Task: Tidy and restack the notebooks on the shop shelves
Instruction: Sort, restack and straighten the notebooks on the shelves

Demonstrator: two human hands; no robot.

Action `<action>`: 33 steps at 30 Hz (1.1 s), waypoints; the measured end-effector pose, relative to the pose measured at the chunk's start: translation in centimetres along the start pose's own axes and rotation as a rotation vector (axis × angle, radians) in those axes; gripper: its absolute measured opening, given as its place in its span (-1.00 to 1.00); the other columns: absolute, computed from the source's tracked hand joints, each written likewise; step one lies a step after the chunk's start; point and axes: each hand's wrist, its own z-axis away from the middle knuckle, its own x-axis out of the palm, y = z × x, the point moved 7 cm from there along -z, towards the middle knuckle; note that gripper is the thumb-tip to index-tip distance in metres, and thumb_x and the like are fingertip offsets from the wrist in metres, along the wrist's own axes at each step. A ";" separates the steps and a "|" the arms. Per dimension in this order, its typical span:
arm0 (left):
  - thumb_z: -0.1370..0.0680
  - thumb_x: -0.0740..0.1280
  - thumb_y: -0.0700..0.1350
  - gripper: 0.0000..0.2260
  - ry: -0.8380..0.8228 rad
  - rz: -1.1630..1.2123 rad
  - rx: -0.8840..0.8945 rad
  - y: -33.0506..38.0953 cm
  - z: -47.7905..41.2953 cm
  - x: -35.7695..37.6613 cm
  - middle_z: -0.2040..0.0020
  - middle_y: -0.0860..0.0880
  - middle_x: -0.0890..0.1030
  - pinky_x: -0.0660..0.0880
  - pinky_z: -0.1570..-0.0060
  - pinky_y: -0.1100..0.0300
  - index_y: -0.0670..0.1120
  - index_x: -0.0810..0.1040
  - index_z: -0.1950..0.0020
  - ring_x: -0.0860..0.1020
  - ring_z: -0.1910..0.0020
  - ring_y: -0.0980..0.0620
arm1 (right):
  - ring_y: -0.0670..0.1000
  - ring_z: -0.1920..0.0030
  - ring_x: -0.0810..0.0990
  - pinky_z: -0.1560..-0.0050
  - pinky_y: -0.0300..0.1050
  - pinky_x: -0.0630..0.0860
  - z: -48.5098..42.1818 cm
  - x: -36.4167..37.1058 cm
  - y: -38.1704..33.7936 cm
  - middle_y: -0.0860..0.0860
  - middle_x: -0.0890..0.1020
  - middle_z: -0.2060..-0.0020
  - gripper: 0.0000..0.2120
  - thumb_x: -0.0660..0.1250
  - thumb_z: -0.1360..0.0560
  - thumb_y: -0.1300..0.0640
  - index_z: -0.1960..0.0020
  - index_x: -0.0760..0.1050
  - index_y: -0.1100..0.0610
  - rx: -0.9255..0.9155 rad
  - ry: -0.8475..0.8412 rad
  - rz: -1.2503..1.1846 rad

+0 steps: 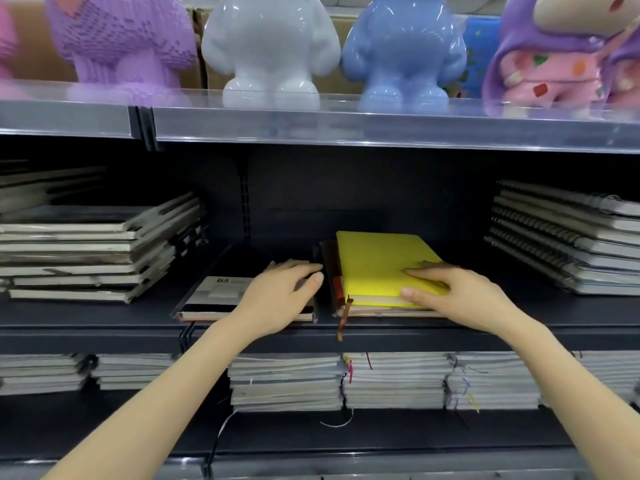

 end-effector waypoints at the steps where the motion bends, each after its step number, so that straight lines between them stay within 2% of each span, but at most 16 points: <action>1: -0.64 0.03 0.09 -0.61 -0.017 0.013 0.013 0.5 -0.3 0.4 -0.46 0.03 0.34 0.11 -0.45 0.09 0.06 0.34 -0.44 0.22 -0.47 0.06 | -0.07 -0.43 0.29 -0.37 -0.01 0.30 0.2 -0.4 0.5 -0.20 0.37 -0.41 -0.23 0.04 -0.16 -0.57 -0.30 0.40 -0.33 -0.002 0.006 0.005; 6: -0.62 0.03 0.15 -0.57 -0.146 0.017 0.102 3.2 -1.6 2.7 -0.51 0.05 0.23 -0.05 -0.45 0.20 0.08 0.29 -0.47 0.08 -0.51 0.08 | -0.05 -0.37 0.40 -0.37 -0.04 0.33 1.0 -2.2 5.0 -0.15 0.48 -0.34 -0.25 0.11 -0.18 -0.52 -0.28 0.47 -0.25 0.042 0.036 -0.076; 10: -0.58 0.08 0.22 -0.54 -0.287 -0.036 0.147 4.1 -2.0 4.3 -0.52 0.07 0.19 0.02 -0.44 0.20 0.17 0.25 -0.47 0.09 -0.51 0.09 | -0.03 -0.29 0.48 -0.30 -0.07 0.39 1.5 -2.6 7.9 -0.12 0.56 -0.25 -0.19 0.05 -0.18 -0.58 -0.26 0.51 -0.19 0.093 0.052 -0.121; 15: -0.57 0.11 0.23 -0.52 -0.286 -0.105 0.174 4.0 -2.1 4.3 -0.51 0.08 0.22 0.08 -0.42 0.23 0.17 0.25 -0.47 0.17 -0.48 0.10 | -0.03 -0.30 0.47 -0.30 -0.01 0.39 1.3 -3.0 10.0 -0.13 0.54 -0.27 0.01 -0.06 -0.07 -0.71 -0.28 0.49 -0.16 0.122 0.047 -0.070; 17: -0.56 0.14 0.24 -0.52 -0.276 -0.111 0.185 4.0 -2.2 4.1 -0.50 0.09 0.25 0.08 -0.41 0.25 0.17 0.27 -0.46 0.20 -0.47 0.11 | -0.02 -0.42 0.32 -0.43 0.05 0.24 0.7 -3.3 8.7 -0.12 0.44 -0.37 -0.07 0.02 -0.13 -0.64 -0.32 0.45 -0.15 0.089 0.055 -0.076; 20: -0.52 0.16 0.27 -0.51 -0.221 -0.116 0.216 4.1 -2.3 3.7 -0.46 0.10 0.32 0.09 -0.37 0.31 0.18 0.34 -0.43 0.25 -0.43 0.16 | -0.05 -0.53 0.06 -0.51 0.15 -0.04 -0.3 -2.3 3.9 -0.15 0.24 -0.48 -0.28 0.08 -0.26 -0.55 -0.38 0.22 -0.35 -0.058 -0.021 -0.065; 22: -0.45 0.10 0.36 -0.43 -0.197 -0.102 0.232 4.0 -2.2 3.6 -0.44 0.11 0.36 0.05 -0.37 0.32 0.18 0.36 -0.41 0.26 -0.40 0.21 | -0.07 -0.53 0.05 -0.51 0.13 -0.03 -0.9 -0.8 1.7 -0.16 0.19 -0.50 -0.33 0.04 -0.27 -0.55 -0.35 0.19 -0.41 -0.118 -0.078 -0.060; 24: -0.35 -0.04 0.50 -0.28 -0.179 -0.062 0.235 3.7 -2.0 3.5 -0.43 0.12 0.36 -0.01 -0.37 0.34 0.21 0.35 -0.40 0.22 -0.36 0.30 | -0.09 -0.51 0.10 -0.49 0.13 0.05 -1.2 0.0 1.5 -0.18 0.19 -0.50 -0.31 0.02 -0.27 -0.51 -0.36 0.27 -0.36 -0.135 -0.073 -0.030; 26: -0.25 -0.14 0.59 -0.15 -0.164 -0.045 0.223 3.3 -2.1 3.6 -0.43 0.14 0.36 0.01 -0.36 0.35 0.23 0.34 -0.40 0.24 -0.37 0.27 | -0.10 -0.50 0.15 -0.47 0.12 0.12 -1.1 -0.3 2.6 -0.21 0.20 -0.49 -0.32 -0.02 -0.27 -0.51 -0.36 0.28 -0.37 -0.128 -0.062 0.001; 28: -0.23 -0.13 0.60 -0.11 -0.136 -0.036 0.198 2.9 -2.2 3.6 -0.40 0.15 0.40 0.12 -0.28 0.41 0.19 0.35 -0.41 0.32 -0.35 0.20 | -0.11 -0.49 0.15 -0.46 0.08 0.15 -0.8 -0.8 4.4 -0.24 0.19 -0.48 -0.32 -0.03 -0.27 -0.51 -0.36 0.26 -0.39 -0.100 -0.066 0.012; 31: -0.21 -0.04 0.61 -0.11 -0.114 0.023 0.168 2.8 -2.3 3.4 -0.33 0.18 0.46 0.19 -0.05 0.59 0.17 0.36 -0.41 0.37 -0.19 0.29 | -0.13 -0.51 0.07 -0.49 0.04 0.09 -0.6 -0.9 6.2 -0.25 0.15 -0.49 -0.29 0.02 -0.29 -0.48 -0.42 0.16 -0.36 -0.105 -0.126 0.034; 33: -0.29 0.09 0.54 -0.21 -0.127 0.099 0.097 2.5 -2.3 3.3 -0.37 0.19 0.41 0.21 -0.12 0.52 0.18 0.31 -0.43 0.34 -0.24 0.29 | -0.17 -0.48 0.08 -0.47 -0.12 0.06 -0.2 -0.8 6.5 -0.23 0.15 -0.49 -0.31 0.10 -0.36 -0.38 -0.47 0.11 -0.27 -0.102 -0.200 -0.153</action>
